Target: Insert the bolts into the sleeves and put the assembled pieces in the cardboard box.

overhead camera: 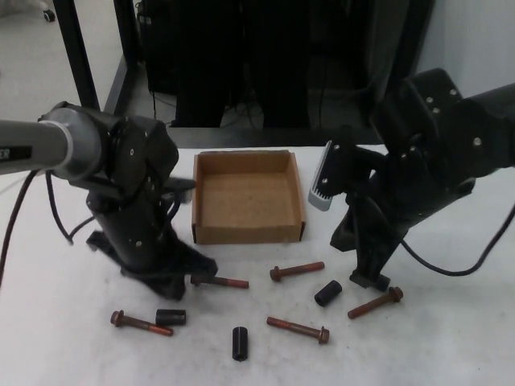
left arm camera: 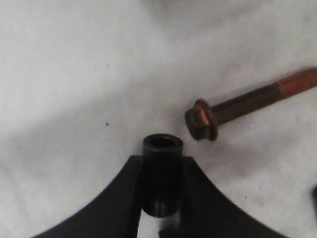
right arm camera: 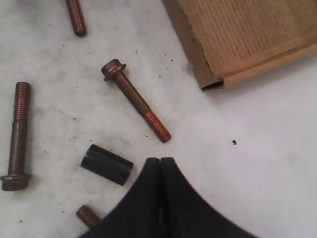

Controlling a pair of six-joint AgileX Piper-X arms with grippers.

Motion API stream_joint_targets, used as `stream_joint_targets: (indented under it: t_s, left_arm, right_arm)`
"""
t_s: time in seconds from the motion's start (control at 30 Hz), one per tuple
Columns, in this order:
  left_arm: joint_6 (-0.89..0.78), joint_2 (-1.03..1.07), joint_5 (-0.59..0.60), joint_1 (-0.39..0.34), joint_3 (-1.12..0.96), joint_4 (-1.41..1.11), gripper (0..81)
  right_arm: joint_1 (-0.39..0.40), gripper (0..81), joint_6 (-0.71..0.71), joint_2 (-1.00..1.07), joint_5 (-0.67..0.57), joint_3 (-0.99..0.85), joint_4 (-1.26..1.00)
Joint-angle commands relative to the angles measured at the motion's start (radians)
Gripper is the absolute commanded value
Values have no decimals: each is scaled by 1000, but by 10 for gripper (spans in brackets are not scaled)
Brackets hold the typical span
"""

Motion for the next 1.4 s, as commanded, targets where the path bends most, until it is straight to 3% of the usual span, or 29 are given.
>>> stream_joint_targets:
  t_s: [0.0,0.1,0.2,0.23,0.3,0.43,0.6,0.87,1.03,1.37]
  left_arm:
    - [-23,-83,-1,-3,-3,-79,8]
    - [-41,-147,-1,-3,-1,-128,8]
    - [-61,-213,-1,-3,1,-171,8]
    - [-70,-237,-1,-3,1,-184,8]
    - [-75,-285,-1,-4,4,-214,8]
    - [-111,-392,-6,-19,70,-355,8]
    - [-143,-526,-23,-54,189,-533,8]
    - [-157,-593,15,-88,245,-566,8]
    - [-160,-600,36,-113,245,-600,8]
    - [-160,-603,30,-154,245,-632,8]
  right_arm:
    - [3,23,-3,-2,-6,-16,3]
    - [3,171,22,0,-29,-31,-7]
    - [6,450,41,0,-29,-43,-9]
    - [9,503,41,0,-22,-46,-8]
    - [21,494,0,0,-2,-45,-5]
    - [70,388,-52,10,3,-45,7]
    - [118,384,-119,58,46,-48,15]
    - [132,375,-312,146,110,-75,136]
    - [132,286,-320,171,113,-121,163]
    - [130,285,-326,215,137,-259,141]
